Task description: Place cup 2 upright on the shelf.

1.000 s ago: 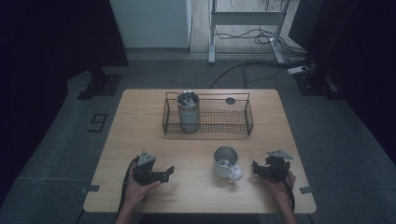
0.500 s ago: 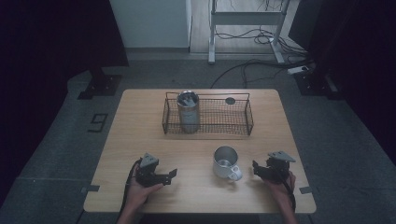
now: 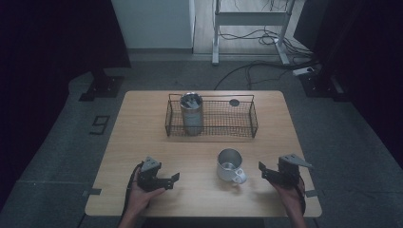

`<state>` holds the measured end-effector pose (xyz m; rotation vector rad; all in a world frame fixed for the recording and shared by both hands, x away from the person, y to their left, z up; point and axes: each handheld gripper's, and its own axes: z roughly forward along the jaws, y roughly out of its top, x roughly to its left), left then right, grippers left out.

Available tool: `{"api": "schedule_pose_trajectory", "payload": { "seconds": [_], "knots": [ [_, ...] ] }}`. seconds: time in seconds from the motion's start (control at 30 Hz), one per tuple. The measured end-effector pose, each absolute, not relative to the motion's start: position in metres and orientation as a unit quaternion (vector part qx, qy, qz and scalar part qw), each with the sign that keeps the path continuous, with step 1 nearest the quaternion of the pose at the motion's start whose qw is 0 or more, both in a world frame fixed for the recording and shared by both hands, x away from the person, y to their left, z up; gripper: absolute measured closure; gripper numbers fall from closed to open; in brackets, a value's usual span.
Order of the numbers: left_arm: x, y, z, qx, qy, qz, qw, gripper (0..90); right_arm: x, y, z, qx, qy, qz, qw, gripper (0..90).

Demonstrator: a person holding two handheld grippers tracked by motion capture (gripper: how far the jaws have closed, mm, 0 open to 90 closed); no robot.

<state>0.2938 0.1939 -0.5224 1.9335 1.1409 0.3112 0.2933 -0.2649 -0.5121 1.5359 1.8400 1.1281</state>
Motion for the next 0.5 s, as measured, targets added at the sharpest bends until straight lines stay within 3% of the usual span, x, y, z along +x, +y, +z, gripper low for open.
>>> {"api": "schedule_pose_trajectory", "payload": {
  "seconds": [0.5],
  "knots": [
    [0.294, 0.195, -0.521, 0.765, 0.461, 0.12, 0.433, 8.9, 0.274, -0.246, -0.478, 0.518, 0.673, 0.466, 0.248, 13.3]
  ]
}}
